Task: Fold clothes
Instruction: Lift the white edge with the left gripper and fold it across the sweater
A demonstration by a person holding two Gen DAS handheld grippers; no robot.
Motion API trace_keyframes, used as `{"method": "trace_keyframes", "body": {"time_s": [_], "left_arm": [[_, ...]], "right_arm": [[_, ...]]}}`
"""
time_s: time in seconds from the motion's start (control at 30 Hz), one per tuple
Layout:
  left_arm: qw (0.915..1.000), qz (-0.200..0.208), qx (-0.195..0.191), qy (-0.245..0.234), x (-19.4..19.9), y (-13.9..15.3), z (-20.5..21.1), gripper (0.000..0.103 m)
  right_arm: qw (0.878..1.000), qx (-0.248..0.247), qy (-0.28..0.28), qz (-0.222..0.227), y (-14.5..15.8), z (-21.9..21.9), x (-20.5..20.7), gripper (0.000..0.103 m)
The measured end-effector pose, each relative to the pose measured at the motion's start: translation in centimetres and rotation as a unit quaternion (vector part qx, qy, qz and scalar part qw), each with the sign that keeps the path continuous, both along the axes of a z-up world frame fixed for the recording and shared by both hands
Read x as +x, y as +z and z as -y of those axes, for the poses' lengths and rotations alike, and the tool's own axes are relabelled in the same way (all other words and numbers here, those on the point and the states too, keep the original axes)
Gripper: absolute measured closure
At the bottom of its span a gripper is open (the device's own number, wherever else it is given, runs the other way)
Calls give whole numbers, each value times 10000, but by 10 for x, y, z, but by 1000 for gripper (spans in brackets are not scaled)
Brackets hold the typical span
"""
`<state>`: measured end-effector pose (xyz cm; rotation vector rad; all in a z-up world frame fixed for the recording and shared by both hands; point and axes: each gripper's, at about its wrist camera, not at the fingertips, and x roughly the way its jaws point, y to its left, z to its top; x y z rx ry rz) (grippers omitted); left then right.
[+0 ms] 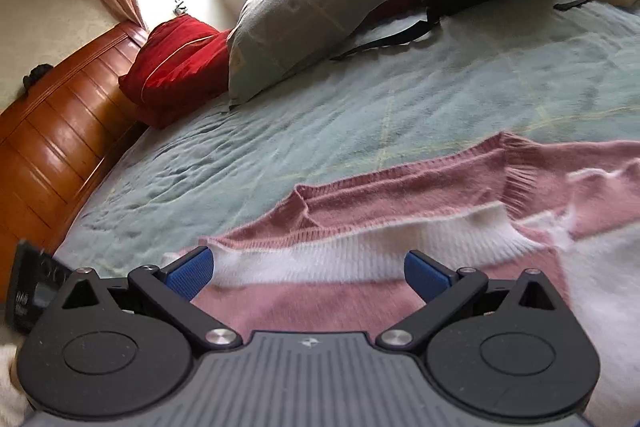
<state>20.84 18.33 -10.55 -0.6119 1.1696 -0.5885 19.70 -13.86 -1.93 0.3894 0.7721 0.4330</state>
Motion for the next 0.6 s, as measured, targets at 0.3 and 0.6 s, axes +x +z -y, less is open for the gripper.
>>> {"method": "trace_keyframes", "body": {"time_s": [0.3,0.6], "left_arm": [[9990,398,220,-40,-13,46,17,83],[9950,788,611,-83,-28,99,51,83]], "right_arm": [[9996,56,16,280,15,37,-43,0],[9977,368,-58,564,23,74,-75,0]]}}
